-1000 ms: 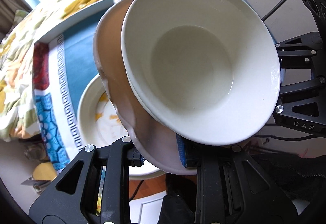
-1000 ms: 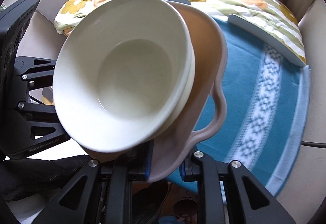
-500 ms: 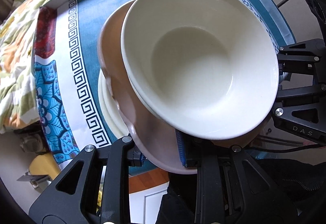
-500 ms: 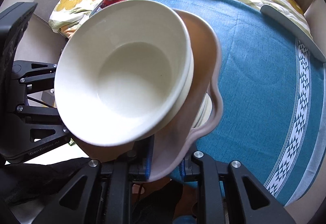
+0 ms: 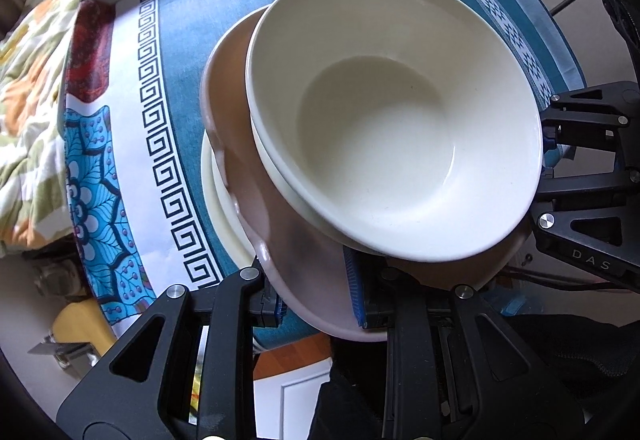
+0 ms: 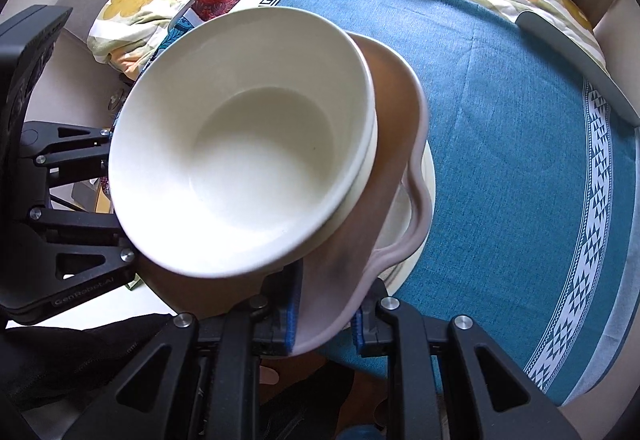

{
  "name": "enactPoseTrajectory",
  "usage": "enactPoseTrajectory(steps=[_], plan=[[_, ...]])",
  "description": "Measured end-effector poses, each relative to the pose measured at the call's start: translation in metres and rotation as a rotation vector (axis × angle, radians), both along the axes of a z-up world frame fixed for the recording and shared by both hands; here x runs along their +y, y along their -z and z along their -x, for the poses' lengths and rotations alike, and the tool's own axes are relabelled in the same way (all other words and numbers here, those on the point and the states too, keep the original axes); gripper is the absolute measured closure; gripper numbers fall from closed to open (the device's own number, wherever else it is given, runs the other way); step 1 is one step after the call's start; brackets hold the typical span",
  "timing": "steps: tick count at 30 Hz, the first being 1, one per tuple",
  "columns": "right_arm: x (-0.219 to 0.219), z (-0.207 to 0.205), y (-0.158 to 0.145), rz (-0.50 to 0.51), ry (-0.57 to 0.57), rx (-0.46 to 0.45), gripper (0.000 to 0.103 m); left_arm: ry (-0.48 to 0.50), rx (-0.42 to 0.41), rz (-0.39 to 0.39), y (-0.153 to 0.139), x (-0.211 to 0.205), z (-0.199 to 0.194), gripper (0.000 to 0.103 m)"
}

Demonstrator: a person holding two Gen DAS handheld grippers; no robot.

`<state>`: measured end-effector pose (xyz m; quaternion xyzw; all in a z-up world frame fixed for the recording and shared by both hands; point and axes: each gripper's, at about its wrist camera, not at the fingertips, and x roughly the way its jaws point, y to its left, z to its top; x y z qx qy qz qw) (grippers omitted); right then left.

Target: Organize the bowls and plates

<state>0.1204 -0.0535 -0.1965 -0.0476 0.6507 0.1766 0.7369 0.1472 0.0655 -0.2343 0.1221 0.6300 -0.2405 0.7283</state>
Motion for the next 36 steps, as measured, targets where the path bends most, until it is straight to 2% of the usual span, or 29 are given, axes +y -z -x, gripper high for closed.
enactPoseTrajectory(steps=[8,14,19,23,26,27,28,29,36], plan=[[0.000,0.000,0.002,0.011,0.014,-0.003,0.084,-0.018,0.003,-0.004,0.002,0.000,-0.003,0.082],[0.001,-0.003,0.000,0.023,0.029,0.009,0.084,-0.024,0.016,-0.038,-0.002,0.002,-0.009,0.082],[0.004,-0.003,-0.004,0.045,0.019,0.020,0.078,-0.015,0.009,-0.070,-0.009,0.001,-0.012,0.081],[0.004,-0.002,-0.005,0.046,0.031,0.021,0.078,-0.020,0.008,-0.073,-0.013,0.001,-0.012,0.080],[0.003,0.000,-0.009,0.063,0.038,0.021,0.074,-0.010,-0.016,-0.100,-0.020,0.002,-0.009,0.072],[0.003,0.001,-0.012,0.062,0.035,0.017,0.068,-0.003,-0.030,-0.114,-0.022,0.002,-0.006,0.062],[0.003,0.002,-0.013,0.055,0.034,0.019,0.061,0.002,-0.041,-0.121,-0.024,0.002,-0.005,0.045],[0.001,0.003,-0.016,0.045,0.035,0.019,0.060,0.006,-0.050,-0.121,-0.026,0.003,-0.003,0.031],[-0.001,0.011,-0.025,0.035,0.084,-0.002,0.060,0.014,-0.064,-0.090,-0.032,0.003,0.005,0.029]])
